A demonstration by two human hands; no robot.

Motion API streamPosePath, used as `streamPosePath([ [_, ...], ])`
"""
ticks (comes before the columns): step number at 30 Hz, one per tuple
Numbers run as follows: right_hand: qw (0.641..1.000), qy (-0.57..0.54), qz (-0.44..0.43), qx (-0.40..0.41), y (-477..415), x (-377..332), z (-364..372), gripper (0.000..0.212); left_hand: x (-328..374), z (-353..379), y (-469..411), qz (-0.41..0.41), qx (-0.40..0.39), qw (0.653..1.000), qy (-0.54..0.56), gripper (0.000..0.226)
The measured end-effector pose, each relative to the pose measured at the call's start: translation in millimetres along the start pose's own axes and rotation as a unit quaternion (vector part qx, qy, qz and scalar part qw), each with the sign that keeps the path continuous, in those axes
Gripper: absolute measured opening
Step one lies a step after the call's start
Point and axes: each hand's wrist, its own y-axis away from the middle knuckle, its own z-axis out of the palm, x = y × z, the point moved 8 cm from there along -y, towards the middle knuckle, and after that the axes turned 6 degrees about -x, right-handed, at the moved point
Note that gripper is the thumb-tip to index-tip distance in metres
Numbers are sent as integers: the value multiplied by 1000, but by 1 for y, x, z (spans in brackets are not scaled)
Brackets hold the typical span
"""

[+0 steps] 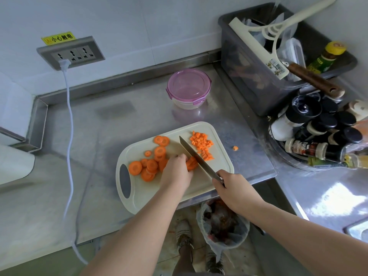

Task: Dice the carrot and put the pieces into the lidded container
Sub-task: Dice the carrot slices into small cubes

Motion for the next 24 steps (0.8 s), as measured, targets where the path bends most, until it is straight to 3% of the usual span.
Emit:
streamPosePath([
  [7, 998, 54, -4, -18, -1, -3, 10, 29, 4, 1, 6, 2, 18, 1000, -15, 31],
  [13, 1000, 25, -19, -2, -4, -1, 5, 24, 2, 1, 5, -4, 18, 1000, 12, 31],
  [19, 998, 6, -46, 40, 6, -3, -6, 19, 1, -7, 15, 13, 32, 999, -27, 48],
  [24, 997, 49, -56, 36, 11, -5, -2, 23, 11, -15, 23, 93, 92, 991, -37, 26],
])
